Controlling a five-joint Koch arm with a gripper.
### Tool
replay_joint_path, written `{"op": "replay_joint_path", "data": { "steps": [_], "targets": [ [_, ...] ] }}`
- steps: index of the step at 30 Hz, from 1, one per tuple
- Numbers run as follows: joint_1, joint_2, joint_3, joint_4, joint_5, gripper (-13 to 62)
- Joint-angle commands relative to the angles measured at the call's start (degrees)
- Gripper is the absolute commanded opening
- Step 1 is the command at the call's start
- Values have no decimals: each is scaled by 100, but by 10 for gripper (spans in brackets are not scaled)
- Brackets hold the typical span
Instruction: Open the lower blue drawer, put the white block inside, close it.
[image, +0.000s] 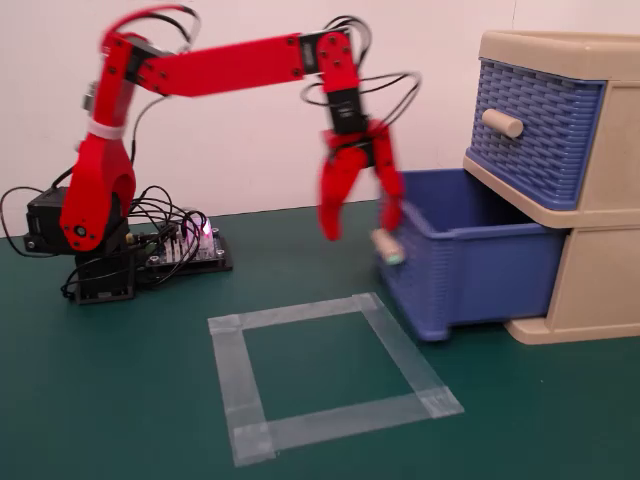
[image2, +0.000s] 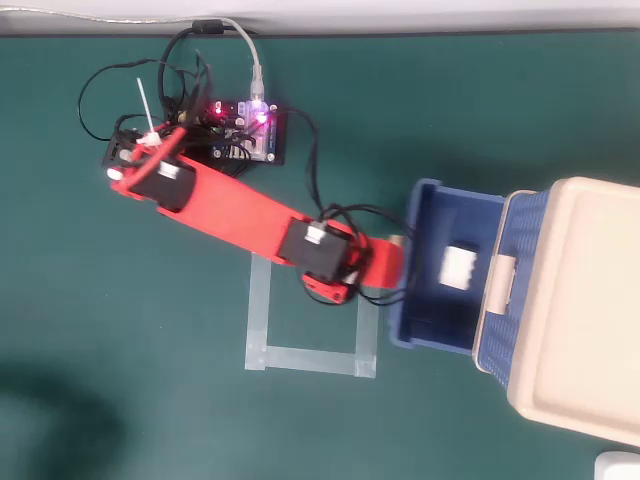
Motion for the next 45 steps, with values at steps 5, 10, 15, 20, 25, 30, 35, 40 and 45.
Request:
{"op": "replay_joint_path", "data": {
  "steps": [5, 10, 15, 20, 25, 30, 35, 40, 45],
  "targets": [
    [-343, -1380, -1995, -1415, 185, 339],
    [-343, -2127, -3331, -2259, 167, 339],
    [-290, -1775, -3709, -1450, 185, 341],
    [633, -149, -3656, 2435, -123, 339],
    [2057, 1635, -1556, 2936, -1731, 339],
    [4790, 3182, 2145, 2461, -4939, 339],
    [6952, 4685, 5757, 1213, -8130, 339],
    [7339, 6434, 8604, -53, -8367, 340],
    [7312, 6847, 9633, 255, -8376, 341]
  ]
}}
